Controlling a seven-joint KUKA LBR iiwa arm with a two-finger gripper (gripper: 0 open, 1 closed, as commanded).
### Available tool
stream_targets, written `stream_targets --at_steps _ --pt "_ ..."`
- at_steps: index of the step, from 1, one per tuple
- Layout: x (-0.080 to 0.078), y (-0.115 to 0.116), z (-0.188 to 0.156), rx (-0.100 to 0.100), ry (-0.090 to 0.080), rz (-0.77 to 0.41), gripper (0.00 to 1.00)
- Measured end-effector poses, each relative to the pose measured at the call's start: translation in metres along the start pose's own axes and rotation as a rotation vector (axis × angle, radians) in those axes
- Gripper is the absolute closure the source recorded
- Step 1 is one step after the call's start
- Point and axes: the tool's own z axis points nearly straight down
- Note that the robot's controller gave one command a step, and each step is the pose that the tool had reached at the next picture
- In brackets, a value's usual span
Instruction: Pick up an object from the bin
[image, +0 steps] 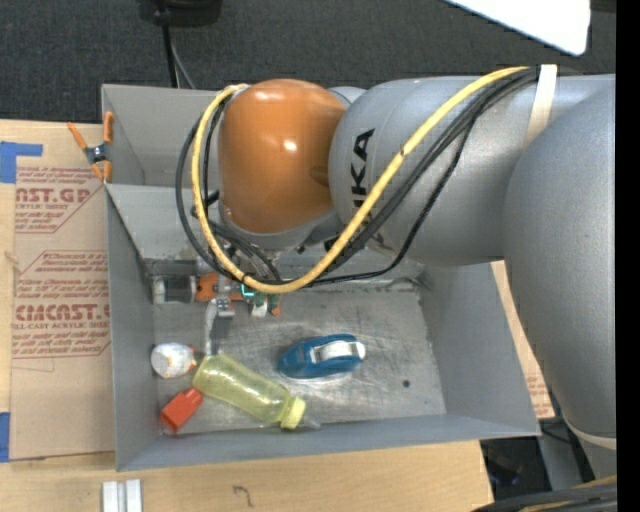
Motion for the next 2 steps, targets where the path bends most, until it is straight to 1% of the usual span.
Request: stream_targets --at_steps 1,2 --pt "-0.002 -0.001 -0.005 -0.001 -0.008 0.002 0.0" --pt "0.031 -0.02 0.073 -0.001 -0.01 -0.081 0.0"
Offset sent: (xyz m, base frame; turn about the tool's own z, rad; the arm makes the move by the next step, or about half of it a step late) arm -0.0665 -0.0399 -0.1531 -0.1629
